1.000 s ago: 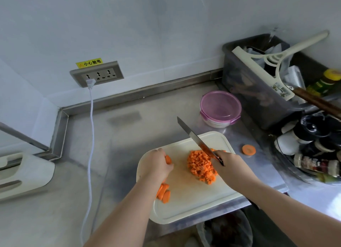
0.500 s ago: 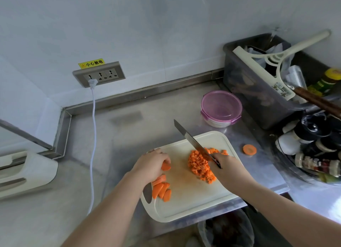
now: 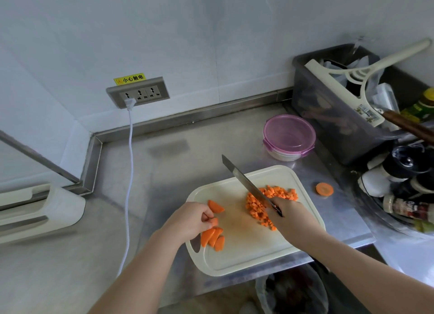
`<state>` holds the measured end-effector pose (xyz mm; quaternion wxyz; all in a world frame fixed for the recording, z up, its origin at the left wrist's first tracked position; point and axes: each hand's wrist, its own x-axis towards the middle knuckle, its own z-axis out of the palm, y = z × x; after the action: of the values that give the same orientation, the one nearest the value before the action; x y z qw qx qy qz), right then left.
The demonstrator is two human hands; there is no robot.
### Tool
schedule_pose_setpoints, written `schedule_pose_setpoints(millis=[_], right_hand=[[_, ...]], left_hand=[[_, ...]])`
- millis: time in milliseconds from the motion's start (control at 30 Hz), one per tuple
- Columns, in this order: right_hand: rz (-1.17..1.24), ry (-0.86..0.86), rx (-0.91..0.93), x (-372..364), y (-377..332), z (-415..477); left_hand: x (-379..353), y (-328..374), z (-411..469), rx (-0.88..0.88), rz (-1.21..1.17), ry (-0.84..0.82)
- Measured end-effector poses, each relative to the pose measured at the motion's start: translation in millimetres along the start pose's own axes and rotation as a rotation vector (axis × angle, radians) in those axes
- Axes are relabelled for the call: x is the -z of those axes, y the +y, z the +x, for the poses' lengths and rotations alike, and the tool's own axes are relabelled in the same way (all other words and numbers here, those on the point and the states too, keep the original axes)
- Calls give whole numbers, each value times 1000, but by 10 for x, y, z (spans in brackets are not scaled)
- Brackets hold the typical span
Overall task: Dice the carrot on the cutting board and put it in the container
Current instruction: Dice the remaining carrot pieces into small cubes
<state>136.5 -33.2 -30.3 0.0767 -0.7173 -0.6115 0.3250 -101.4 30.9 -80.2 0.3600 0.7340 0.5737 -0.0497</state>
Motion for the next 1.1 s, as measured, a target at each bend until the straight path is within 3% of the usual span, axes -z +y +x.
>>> schedule_pose_setpoints(millis=[333,567,1100], right_hand=[[-6,0,-17,30,-22,-81],[-27,3,-35,32,-35,-108],[-17,5,-20,-15,-47,-116]], left_hand=[[12,-1,56,27,14,-124],[17,-18,51,18,-28,-76],[65,52,-18,-48,158,-46]])
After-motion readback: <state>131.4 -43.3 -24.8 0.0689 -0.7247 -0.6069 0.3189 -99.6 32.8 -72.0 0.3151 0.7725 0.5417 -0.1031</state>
